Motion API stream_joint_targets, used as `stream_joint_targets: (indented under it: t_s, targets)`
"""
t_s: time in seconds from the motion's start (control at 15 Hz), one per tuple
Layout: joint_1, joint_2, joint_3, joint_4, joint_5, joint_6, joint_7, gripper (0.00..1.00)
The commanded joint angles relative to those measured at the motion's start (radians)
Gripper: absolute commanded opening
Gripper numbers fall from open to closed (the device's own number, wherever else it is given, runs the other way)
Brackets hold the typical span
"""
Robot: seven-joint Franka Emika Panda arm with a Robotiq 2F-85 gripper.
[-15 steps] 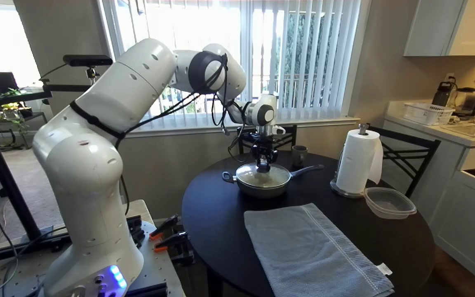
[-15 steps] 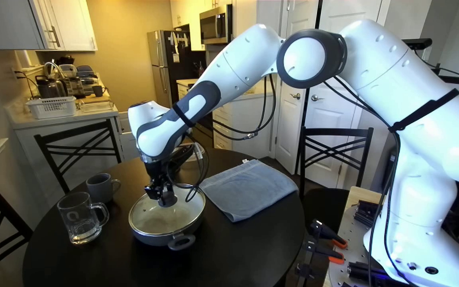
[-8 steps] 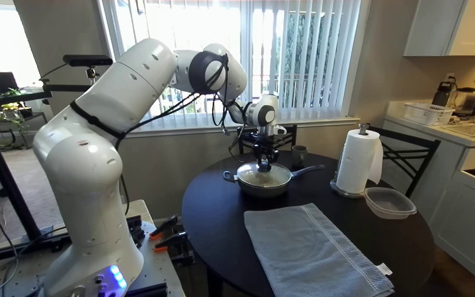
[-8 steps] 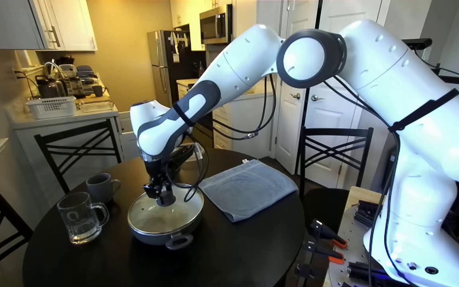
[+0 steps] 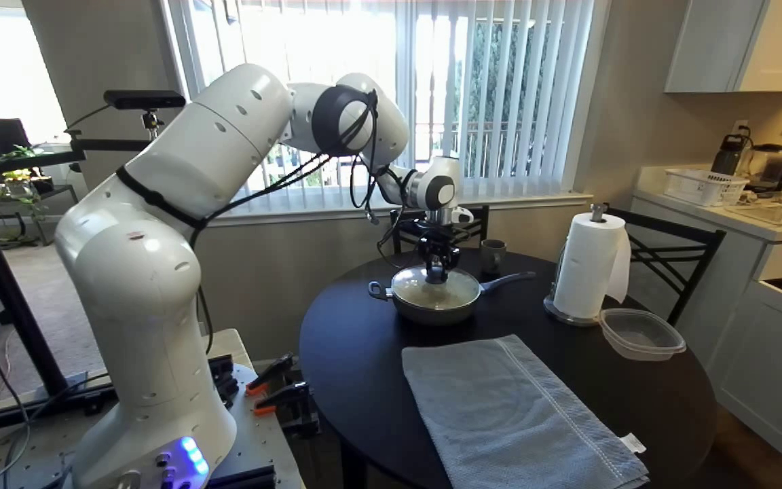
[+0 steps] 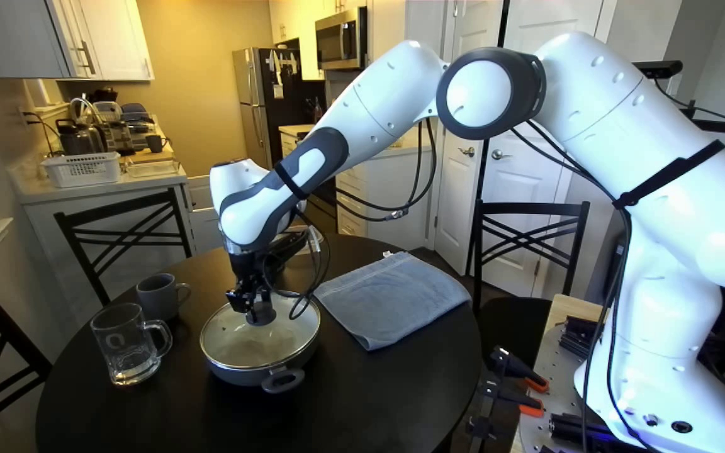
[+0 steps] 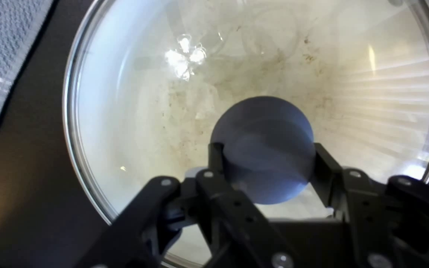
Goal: Put the glass lid on the pan.
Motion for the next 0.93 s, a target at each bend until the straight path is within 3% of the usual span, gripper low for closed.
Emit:
stream_joint_targets:
  t_s: [0.0,0.27,0.87]
  targets:
    - [-0.003,-0.004,-0.006,-0.021,0.004,0.023,0.003,0.84]
    - [0.008,-0.009,-0.025,-0.032,-0.010,0.026,0.020,1.00]
    - [0.031,-0.064,-0.028,-0.102,-0.030,0.026,0.012,1.00]
